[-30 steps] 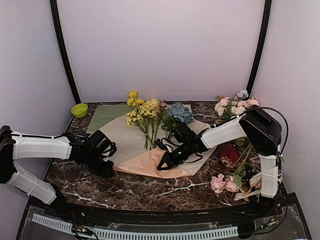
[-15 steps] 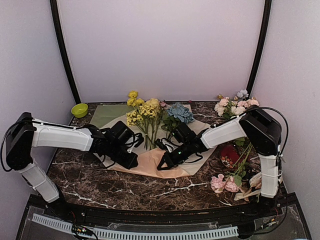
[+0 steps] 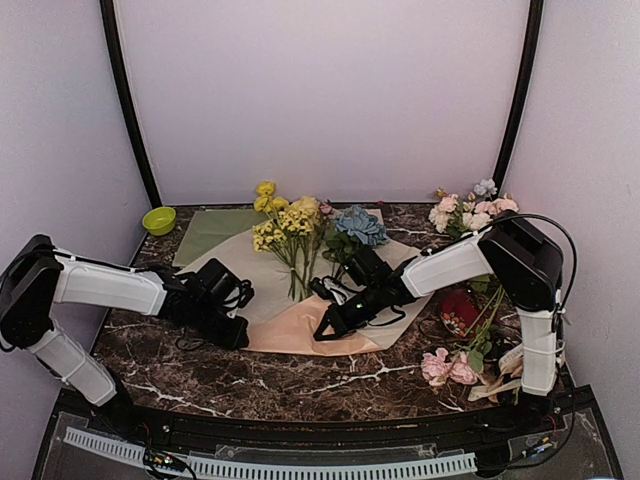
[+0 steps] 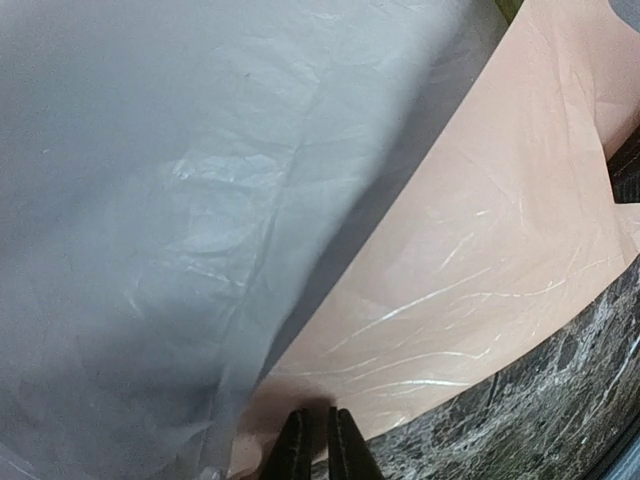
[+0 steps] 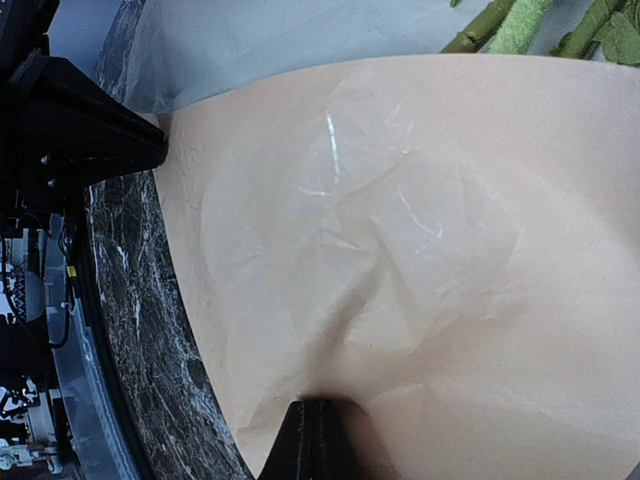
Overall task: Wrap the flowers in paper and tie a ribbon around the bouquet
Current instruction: Press the fold line on the 1/4-folded wrapping paper.
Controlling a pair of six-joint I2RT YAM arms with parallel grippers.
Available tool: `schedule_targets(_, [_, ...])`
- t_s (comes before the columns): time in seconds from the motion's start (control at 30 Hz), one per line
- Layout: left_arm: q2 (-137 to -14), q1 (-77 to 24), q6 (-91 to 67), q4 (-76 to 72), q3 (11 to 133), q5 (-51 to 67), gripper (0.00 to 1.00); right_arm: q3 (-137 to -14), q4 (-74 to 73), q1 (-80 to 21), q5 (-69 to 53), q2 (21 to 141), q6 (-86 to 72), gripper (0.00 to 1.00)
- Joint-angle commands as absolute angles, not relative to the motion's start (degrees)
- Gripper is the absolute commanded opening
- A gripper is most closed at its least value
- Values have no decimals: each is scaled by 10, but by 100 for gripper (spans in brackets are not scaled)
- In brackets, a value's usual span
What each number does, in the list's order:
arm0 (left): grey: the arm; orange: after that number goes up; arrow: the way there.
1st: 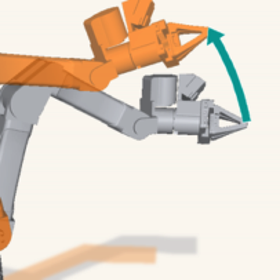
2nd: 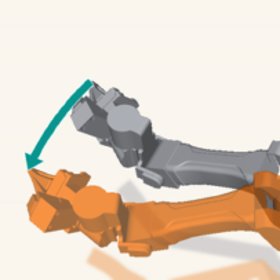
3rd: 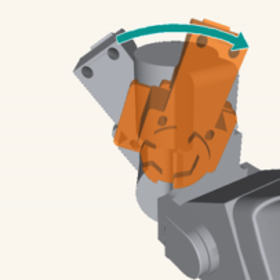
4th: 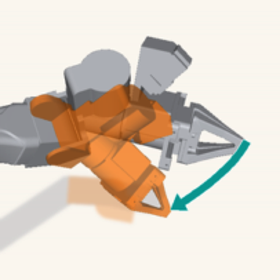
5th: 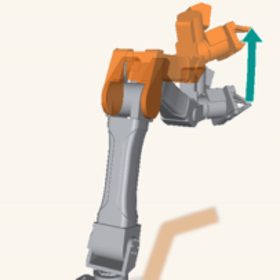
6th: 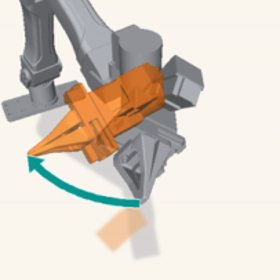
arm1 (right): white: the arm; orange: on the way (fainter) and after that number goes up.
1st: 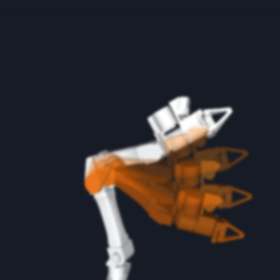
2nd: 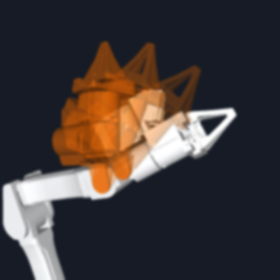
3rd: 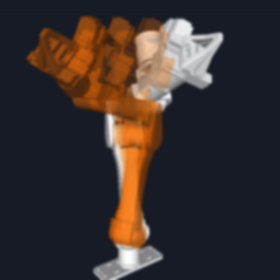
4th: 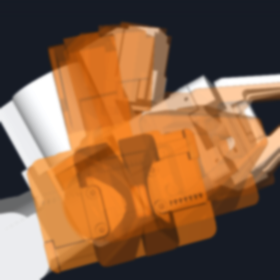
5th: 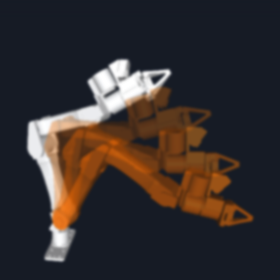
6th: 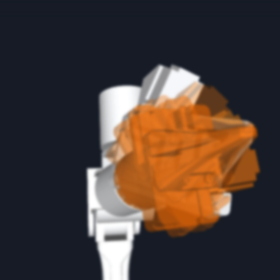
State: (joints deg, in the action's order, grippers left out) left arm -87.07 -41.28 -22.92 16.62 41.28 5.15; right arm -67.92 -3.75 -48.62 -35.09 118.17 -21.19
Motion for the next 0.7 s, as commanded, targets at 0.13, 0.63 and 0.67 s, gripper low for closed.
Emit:
schedule_targets(0.13, [-821, -324, -311, 258, 325, 11, 10, -673, -71, -490, -329, 1202, -197, 0])
schedule_targets(0.63, [-625, -272, -451, 248, 306, 21, 44, -664, -64, -490, -328, 1200, -197, 1])
schedule_targets(0.67, [-618, -272, -468, 238, 300, 34, 46, -665, -64, -490, -330, 1201, -198, 1])
